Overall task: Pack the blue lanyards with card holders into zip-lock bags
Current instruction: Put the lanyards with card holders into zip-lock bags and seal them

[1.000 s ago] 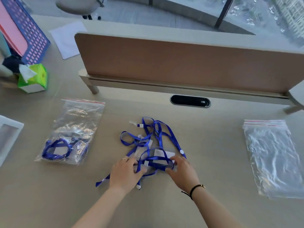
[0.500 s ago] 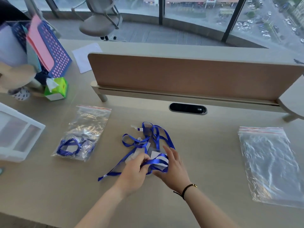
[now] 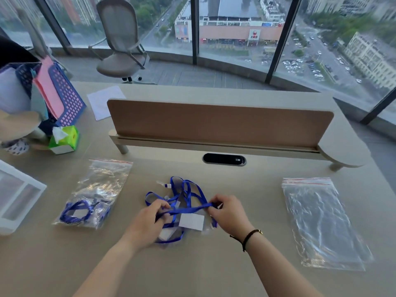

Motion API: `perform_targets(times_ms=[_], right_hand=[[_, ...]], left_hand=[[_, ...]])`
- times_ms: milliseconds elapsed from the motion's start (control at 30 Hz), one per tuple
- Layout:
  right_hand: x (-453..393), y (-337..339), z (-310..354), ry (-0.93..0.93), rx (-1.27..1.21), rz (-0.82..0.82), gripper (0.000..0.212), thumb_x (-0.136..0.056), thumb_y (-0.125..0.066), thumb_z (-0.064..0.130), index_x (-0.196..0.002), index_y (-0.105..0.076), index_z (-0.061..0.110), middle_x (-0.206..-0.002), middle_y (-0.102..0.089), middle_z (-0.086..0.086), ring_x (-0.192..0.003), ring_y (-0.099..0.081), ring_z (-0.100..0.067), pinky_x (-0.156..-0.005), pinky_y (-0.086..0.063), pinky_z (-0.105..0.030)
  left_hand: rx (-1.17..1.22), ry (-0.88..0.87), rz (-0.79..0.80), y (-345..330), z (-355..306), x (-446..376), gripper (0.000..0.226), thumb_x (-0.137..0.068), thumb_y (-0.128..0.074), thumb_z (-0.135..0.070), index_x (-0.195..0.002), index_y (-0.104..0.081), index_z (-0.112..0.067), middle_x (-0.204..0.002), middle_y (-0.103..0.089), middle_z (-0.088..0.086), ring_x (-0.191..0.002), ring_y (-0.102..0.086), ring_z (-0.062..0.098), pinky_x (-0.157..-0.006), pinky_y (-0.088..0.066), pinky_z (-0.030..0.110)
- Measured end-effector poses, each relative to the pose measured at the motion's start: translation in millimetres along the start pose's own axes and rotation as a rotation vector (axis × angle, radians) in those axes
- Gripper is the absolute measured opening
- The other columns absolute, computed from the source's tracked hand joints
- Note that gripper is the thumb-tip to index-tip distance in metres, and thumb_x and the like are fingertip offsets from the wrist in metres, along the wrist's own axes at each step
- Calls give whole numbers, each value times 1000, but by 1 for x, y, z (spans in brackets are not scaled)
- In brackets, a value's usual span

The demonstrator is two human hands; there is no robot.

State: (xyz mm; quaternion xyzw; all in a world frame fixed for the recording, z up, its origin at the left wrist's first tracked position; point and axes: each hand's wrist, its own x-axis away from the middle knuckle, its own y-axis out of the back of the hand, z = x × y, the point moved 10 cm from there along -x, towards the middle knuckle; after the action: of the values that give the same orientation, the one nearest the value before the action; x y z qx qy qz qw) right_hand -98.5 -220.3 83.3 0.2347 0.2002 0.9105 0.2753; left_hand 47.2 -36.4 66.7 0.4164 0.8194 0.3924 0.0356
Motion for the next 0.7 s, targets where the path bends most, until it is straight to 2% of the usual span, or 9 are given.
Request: perform_targets(times_ms=[133, 233, 300, 367, 433, 500, 600, 633, 700], right_hand=[[3, 40, 27, 60, -42, -112, 21, -88, -70, 20, -70, -65, 30, -52, -58, 14, -47, -52, 0, -49, -37, -12], [7, 58, 40, 81, -32, -124, 10, -89, -69, 24, -80, -69, 28, -58, -61, 15, -53, -54, 0, -54, -40, -13], [11, 65, 46, 89, -27, -112, 2, -89, -70, 24, -87, -72, 23, -65, -64, 12, -54, -55, -3, -54, -45, -17], [15, 73, 49, 86, -46, -115, 6, -87, -71, 21, -94, -72, 21, -70, -67, 8, -53, -56, -2, -52, -47, -14], [19, 80, 50, 78, -72, -124, 9, -86, -71, 19, -94, -71, 24, -76, -69, 6, -58, -57, -2, -56, -48, -13], [21, 83, 52, 78, -124, -115, 10, -86, -72, 18, -91, -70, 26, -79, -70, 2, -59, -57, -4, -58, -49, -18], [27, 83, 63, 115, -183, -94, 12, -85, -72, 15, -89, -69, 26, -74, -70, 0, -56, -58, -7, -57, -51, -23], [29, 83, 68, 136, -200, -91, 13, -85, -71, 14, -88, -69, 26, -71, -69, 0, -55, -58, -8, -57, -52, -24], [33, 85, 78, 175, -232, -90, 13, -85, -71, 11, -88, -69, 24, -69, -70, -2, -54, -60, -10, -58, -54, -25]], left_hand=[[-181, 35, 58, -10, 7, -6, 29, -99, -44, -12, -93, -57, -37, -82, -63, -11, -75, -57, 12, -67, -44, 28], [-156, 47, 59, -17, 2, -13, 25, -102, -40, -13, -96, -63, -21, -76, -56, -10, -69, -49, 14, -66, -40, 28], [-251, 14, 70, -22, -5, -19, 22, -103, -42, -19, -106, -63, -14, -84, -54, -7, -76, -48, 14, -72, -40, 28], [-347, 3, 92, -28, -14, -25, 26, -104, -42, -24, -115, -61, -10, -92, -55, -3, -84, -49, 16, -78, -43, 29], [-353, 9, 120, -34, -24, -28, 31, -104, -42, -26, -126, -59, -11, -104, -61, 2, -94, -56, 21, -88, -45, 32], [-269, -41, 135, -39, -42, -26, 43, -101, -50, -27, -143, -47, -20, -127, -62, 2, -113, -58, 20, -98, -42, 27], [-21, -187, 123, -44, -90, -17, 74, -88, -72, -31, -149, -31, -36, -127, -54, -20, -113, -53, 1, -96, -38, 12], [76, -229, 121, -46, -108, -14, 74, -85, -75, -31, -146, -33, -40, -124, -53, -27, -111, -52, -5, -94, -38, 9], [265, -293, 166, -59, -143, -13, 51, -85, -75, -25, -128, -51, -37, -100, -62, -24, -95, -58, -5, -86, -44, 10]])
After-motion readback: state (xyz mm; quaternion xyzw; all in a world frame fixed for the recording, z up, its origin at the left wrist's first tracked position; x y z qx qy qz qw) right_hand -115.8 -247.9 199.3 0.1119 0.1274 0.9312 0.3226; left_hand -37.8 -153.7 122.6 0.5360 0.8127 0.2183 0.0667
